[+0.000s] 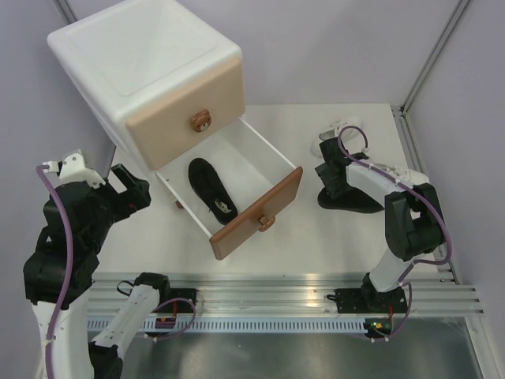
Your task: Place and organize the shoes in the shoe cabinet
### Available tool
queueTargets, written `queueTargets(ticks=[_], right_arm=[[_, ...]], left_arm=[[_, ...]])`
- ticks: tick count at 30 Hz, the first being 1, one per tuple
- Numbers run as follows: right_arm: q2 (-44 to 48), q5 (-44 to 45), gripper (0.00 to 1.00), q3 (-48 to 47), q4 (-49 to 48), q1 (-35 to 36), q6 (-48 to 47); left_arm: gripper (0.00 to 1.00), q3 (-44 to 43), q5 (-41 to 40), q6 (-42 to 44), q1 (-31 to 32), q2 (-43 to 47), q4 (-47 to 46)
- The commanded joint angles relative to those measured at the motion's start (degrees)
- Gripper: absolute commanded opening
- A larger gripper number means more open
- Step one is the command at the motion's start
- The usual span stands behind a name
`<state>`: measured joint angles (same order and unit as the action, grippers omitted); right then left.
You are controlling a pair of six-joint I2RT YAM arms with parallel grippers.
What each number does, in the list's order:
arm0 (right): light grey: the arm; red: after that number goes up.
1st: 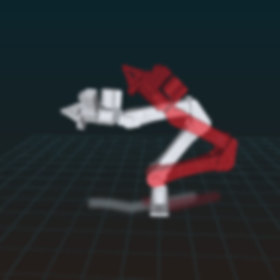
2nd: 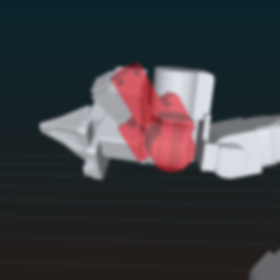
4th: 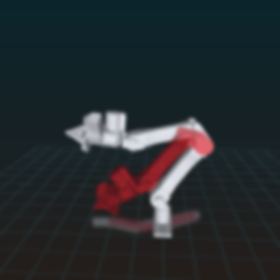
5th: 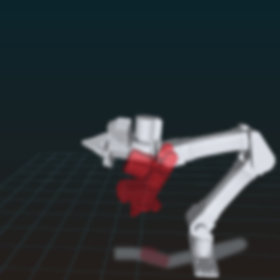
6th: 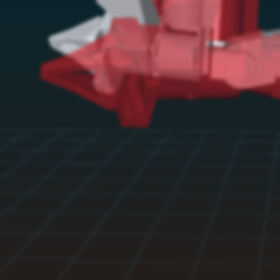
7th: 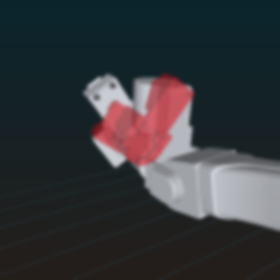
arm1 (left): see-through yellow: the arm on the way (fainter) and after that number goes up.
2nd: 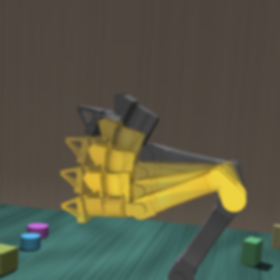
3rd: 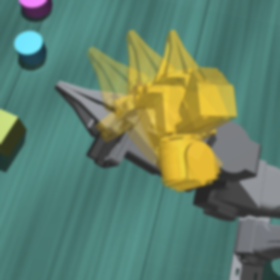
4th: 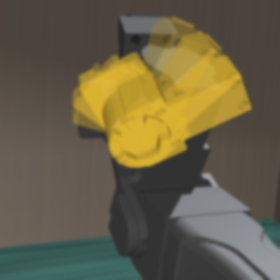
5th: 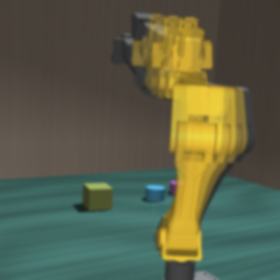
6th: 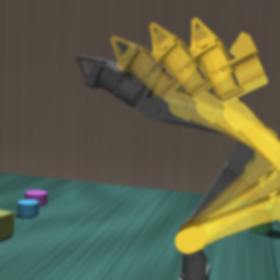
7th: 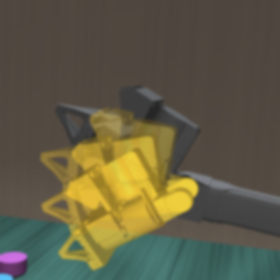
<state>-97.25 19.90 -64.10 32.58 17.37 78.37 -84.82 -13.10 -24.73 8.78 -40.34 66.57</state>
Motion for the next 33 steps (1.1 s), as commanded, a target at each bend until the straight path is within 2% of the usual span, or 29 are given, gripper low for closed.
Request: queueTargets(ticks=[1,12,17,20,21,22,33], right_arm=[[-1.7,-0.5,0.70,-2.3,3.7,-1.8,4.1],[-5.3,-0.4,0.57,-2.8,8.2,-5.0,6.1],[-5.9,0.3,0.35,-1.8,9.2,-6.1,6.7],[-5.5,-0.6,0.17,-0.9,9.5,-6.2,6.8],[-5.1,-1.3,0.07,-0.7,9.4,-6.1,6.8],[-4.4,-1.7,0.02,0.0,9.3,-6.0,6.9],[9.6,-2.8,0.00,2.7,7.2,-5.2,2.4]], left_arm=[[1.00,-1.9,1.1,-2.4,0.2,-2.8,2.1],[1.00,-8.3,2.2,-2.4,0.3,-9.4,6.1],[1.00,-8.8,2.5,-2.3,0.3,-10.1,6.0],[1.00,-9.1,2.3,-1.8,0.3,-10.0,6.1],[1.00,-9.1,2.2,-1.6,0.3,-10.1,6.1],[1.00,-9.1,1.9,-1.5,0.2,-9.9,6.0],[1.00,-4.4,0.0,-0.8,0.3,-4.8,4.1]])
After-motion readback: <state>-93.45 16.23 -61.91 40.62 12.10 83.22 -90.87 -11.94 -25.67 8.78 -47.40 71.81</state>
